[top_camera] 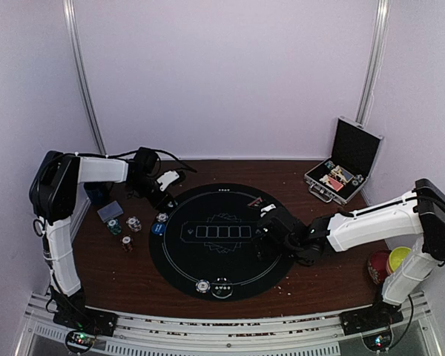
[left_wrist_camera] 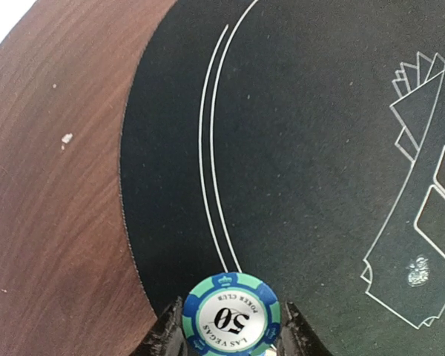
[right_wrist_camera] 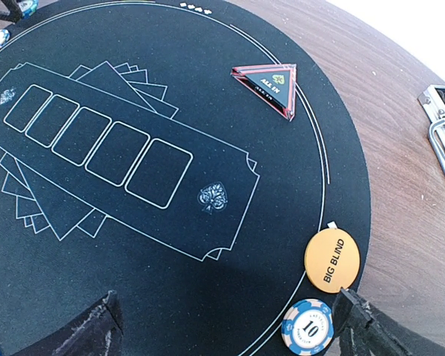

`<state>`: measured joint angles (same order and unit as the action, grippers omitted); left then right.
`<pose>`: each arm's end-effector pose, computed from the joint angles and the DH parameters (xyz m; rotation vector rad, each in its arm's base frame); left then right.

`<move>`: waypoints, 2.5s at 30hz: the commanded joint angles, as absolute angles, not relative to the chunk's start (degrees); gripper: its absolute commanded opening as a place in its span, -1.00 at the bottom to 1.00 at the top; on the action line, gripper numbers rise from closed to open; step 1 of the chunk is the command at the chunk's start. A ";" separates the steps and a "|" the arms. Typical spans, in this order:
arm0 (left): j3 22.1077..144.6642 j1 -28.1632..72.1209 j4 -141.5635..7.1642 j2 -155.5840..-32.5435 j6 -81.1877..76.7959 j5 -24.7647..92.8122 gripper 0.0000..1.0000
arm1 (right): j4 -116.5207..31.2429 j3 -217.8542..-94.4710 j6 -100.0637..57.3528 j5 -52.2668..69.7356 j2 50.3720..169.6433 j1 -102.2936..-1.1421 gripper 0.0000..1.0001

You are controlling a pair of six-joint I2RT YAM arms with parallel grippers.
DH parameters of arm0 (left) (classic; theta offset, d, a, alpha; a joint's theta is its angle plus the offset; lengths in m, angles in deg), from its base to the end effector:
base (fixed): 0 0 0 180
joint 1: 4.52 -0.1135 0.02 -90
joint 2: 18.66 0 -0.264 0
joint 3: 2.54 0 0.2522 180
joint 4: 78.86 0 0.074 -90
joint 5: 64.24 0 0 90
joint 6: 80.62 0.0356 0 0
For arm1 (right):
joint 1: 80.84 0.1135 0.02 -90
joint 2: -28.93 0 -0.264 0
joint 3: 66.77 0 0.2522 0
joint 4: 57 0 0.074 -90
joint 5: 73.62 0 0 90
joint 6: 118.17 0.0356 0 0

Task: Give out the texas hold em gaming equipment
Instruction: Place the poker chips pile at the small blind area, then pick up the poker chip from the pile of poker chips.

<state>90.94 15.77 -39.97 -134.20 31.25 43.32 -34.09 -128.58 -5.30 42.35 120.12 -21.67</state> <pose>0.3902 -0.1557 0.1626 1.0342 2.3931 -0.3930 0.1723 0.2583 0.1699 -0.5581 2.2984 0.1183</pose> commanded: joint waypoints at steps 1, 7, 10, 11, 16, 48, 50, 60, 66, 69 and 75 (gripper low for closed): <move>90.32 15.61 -43.04 -135.28 30.10 42.22 -0.25 | -34.62 -128.29 -5.41 43.80 120.32 -21.51 1.00; 89.82 15.52 -44.12 -136.06 29.19 39.74 -0.24 | -34.62 -128.34 -5.36 43.80 120.44 -21.47 1.00; 89.55 15.52 -44.16 -136.31 28.86 39.09 -0.24 | -34.62 -128.34 -5.39 43.79 120.47 -21.51 1.00; 89.41 15.52 -44.11 -136.42 28.81 38.78 -0.24 | -34.56 -128.34 -5.47 43.83 120.40 -21.52 1.00; 88.53 15.34 -44.09 -136.21 28.83 38.94 -0.24 | -34.62 -128.23 -5.49 43.75 120.18 -21.51 1.00; 89.77 15.34 -44.51 -137.87 29.33 37.22 0.25 | -34.50 -128.51 -5.62 43.66 120.84 -21.52 1.00; 89.92 15.32 -44.27 -137.04 29.33 37.06 0.36 | -34.45 -128.46 -5.66 43.62 120.88 -21.47 1.00; 88.83 14.34 -40.57 -121.75 30.76 36.64 0.80 | -34.46 -128.57 -5.71 43.53 121.03 -21.45 1.00; 81.85 9.26 -37.33 -109.42 31.00 36.42 0.96 | -34.45 -128.53 -5.66 43.24 121.04 -21.38 1.00; 76.45 3.78 -36.94 -102.78 31.20 39.01 0.96 | -34.60 -128.61 -5.67 42.83 120.91 -21.27 1.00; 66.73 -6.69 -36.08 -95.47 33.58 47.26 0.96 | -34.53 -128.58 -5.64 42.65 120.39 -20.82 1.00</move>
<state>72.49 -2.65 -36.91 -98.86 31.36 41.47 -34.09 -128.58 -5.49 42.11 120.61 -21.45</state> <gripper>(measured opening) 0.978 0.999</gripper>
